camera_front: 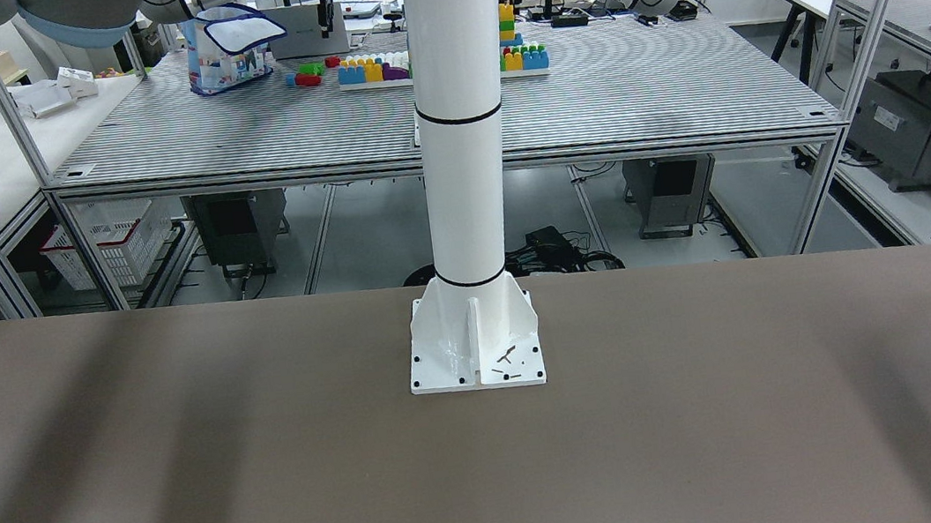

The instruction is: Fold clothes

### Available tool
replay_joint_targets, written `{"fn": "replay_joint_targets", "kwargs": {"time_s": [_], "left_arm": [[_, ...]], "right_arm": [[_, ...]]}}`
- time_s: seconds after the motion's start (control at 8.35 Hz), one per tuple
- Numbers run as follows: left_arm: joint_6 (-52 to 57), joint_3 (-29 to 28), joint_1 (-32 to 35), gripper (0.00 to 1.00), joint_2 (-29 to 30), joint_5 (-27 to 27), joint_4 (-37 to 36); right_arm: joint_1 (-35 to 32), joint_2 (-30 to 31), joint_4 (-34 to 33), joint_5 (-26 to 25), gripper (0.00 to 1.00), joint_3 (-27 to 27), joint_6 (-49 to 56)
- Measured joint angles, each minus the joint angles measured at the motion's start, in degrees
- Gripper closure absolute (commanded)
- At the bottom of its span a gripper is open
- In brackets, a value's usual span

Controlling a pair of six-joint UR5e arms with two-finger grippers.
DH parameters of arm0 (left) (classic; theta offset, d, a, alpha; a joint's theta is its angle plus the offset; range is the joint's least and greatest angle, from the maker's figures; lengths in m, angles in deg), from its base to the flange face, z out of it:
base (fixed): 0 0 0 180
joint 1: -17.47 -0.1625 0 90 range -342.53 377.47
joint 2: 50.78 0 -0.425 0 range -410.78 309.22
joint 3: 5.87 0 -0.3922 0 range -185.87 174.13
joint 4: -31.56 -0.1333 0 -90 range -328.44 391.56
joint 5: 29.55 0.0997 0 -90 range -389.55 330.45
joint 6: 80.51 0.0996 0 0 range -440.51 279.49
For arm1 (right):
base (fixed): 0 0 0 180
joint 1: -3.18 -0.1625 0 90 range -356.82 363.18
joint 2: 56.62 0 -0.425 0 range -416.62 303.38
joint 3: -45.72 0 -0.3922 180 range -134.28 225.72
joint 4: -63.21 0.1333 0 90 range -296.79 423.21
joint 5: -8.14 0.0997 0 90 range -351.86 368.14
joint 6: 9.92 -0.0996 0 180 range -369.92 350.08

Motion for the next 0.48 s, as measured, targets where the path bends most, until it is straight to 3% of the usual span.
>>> {"fn": "replay_joint_targets", "kwargs": {"time_s": [0.24,0.48], "left_arm": [[1.0,2.25,2.22,0.0,-4.81,1.45,3.08],[-0.07,4.34,3.14,0.0,-6.48,1.94,4.1]], "right_arm": [[-1.94,4.25,0.45,-4.55,0.06,-3.8,2.97],[-2.32,5.68,-0.38,-4.88,0.06,-6.05,0.66]]}}
